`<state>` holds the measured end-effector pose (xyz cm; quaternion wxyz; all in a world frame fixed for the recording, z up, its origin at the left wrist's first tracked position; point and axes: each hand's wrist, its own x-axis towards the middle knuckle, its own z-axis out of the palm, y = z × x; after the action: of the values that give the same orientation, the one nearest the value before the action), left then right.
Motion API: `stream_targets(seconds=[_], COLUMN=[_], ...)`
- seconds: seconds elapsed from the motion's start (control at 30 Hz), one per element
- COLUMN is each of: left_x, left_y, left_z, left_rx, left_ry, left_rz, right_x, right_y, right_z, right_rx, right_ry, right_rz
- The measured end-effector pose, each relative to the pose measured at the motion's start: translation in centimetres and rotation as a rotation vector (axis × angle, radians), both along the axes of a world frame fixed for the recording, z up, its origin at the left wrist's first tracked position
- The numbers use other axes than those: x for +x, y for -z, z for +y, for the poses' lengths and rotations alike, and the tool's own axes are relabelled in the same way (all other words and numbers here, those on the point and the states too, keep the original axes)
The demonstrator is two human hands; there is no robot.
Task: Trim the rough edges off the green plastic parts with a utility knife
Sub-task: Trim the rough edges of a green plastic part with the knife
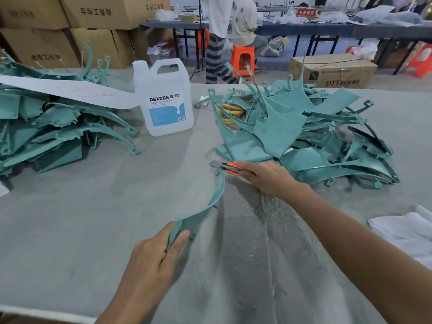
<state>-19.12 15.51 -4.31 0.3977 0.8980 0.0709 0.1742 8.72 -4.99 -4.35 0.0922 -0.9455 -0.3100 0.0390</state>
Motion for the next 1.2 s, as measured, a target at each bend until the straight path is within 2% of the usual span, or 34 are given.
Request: stream_targets(seconds=[0.07, 0.13, 0.27, 0.37, 0.47, 0.53, 0.7, 0.8, 0.93, 0.97, 1.03, 1.1, 1.13, 1.2], left_x=[-0.3, -0.6, -0.4, -0.1, 0.3, 0.5, 0.4, 0.0, -1.5, -2.0, -3.1, -3.9, -4.0, -4.1], left_y=[0.3, 0.5, 0.5, 0.0, 0.1, 0.3, 0.6, 0.2, -0.9, -1.2, -1.9, -2.3, -2.5, -2.8], left_z=[0.1, 0.1, -0.1, -0.9, -2.6, -4.0, -6.1, -6.5, -6.0, -5.7, -4.9, -4.4, -4.3, -4.0], left_rx=[-0.034, -0.071, -0.215, -0.567, -0.898, -1.016, -1.117, -1.151, -1.19, -1.209, -1.258, -1.302, -1.321, -1.344], left_ry=[-0.014, -0.062, -0.152, -0.225, -0.25, -0.248, -0.227, -0.23, -0.24, -0.233, -0.208, -0.177, -0.174, -0.183], left_rz=[-0.01, -0.011, -0.025, -0.083, -0.092, -0.073, -0.052, -0.034, -0.032, -0.039, -0.038, -0.041, -0.044, -0.032], right_x=[0.6, 0.5, -2.1, -5.4, -10.0, -13.7, -20.7, -20.7, -17.6, -16.2, -12.9, -10.2, -9.6, -9.2], right_y=[-0.1, -0.1, 0.0, -0.2, -1.6, -2.8, -4.6, -4.9, -5.4, -5.2, -4.8, -4.4, -4.1, -3.3], right_z=[0.9, 1.3, 0.3, -1.1, -2.3, -2.7, -2.7, -3.1, -4.3, -4.9, -6.9, -8.7, -9.3, -9.8], right_rx=[-0.059, -0.023, 0.268, 0.562, 0.702, 0.681, 0.459, 0.381, 0.417, 0.393, 0.236, -0.05, -0.083, 0.149], right_ry=[0.026, 0.026, 0.098, 0.172, 0.145, 0.076, -0.103, -0.109, -0.039, -0.006, 0.122, 0.236, 0.279, 0.366], right_rz=[-0.059, -0.054, 0.045, 0.084, 0.093, 0.071, -0.003, -0.082, -0.359, -0.372, -0.291, -0.197, -0.151, -0.057])
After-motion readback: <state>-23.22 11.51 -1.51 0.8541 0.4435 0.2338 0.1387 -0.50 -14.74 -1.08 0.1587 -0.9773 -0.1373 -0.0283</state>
